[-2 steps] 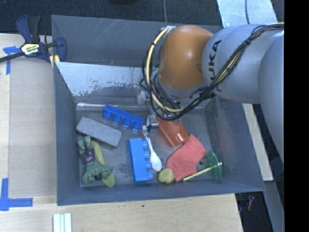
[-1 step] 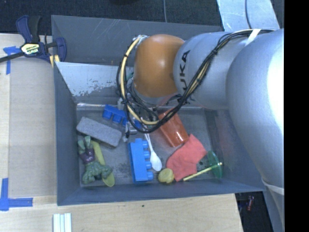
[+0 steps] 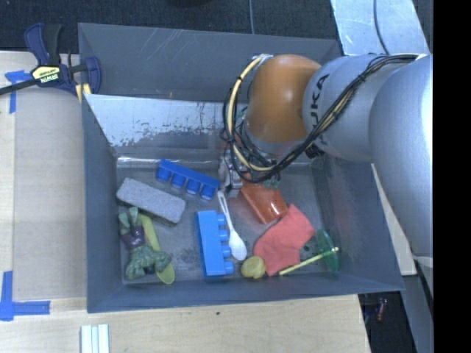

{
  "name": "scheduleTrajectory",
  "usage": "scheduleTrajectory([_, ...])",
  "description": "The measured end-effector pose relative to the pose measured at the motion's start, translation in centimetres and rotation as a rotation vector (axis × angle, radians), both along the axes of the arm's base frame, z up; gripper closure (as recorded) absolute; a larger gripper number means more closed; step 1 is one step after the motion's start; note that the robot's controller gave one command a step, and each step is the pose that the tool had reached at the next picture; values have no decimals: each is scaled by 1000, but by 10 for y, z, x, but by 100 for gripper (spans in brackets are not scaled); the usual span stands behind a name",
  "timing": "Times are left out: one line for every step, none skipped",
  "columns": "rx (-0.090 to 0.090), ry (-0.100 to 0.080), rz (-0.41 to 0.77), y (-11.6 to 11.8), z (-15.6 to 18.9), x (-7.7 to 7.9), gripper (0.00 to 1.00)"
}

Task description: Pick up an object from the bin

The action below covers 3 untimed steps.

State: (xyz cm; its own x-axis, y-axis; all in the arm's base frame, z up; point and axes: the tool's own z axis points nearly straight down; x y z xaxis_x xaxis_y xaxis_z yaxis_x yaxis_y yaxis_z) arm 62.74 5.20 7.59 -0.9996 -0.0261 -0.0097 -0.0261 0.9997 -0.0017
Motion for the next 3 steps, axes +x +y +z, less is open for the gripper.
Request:
scheduleTrajectory([0, 1, 0, 0, 0, 0, 0])
scheduleTrajectory([0, 1, -1, 0, 0, 0, 0])
scheduleTrajectory([3, 6, -47, -15, -4, -1, 0])
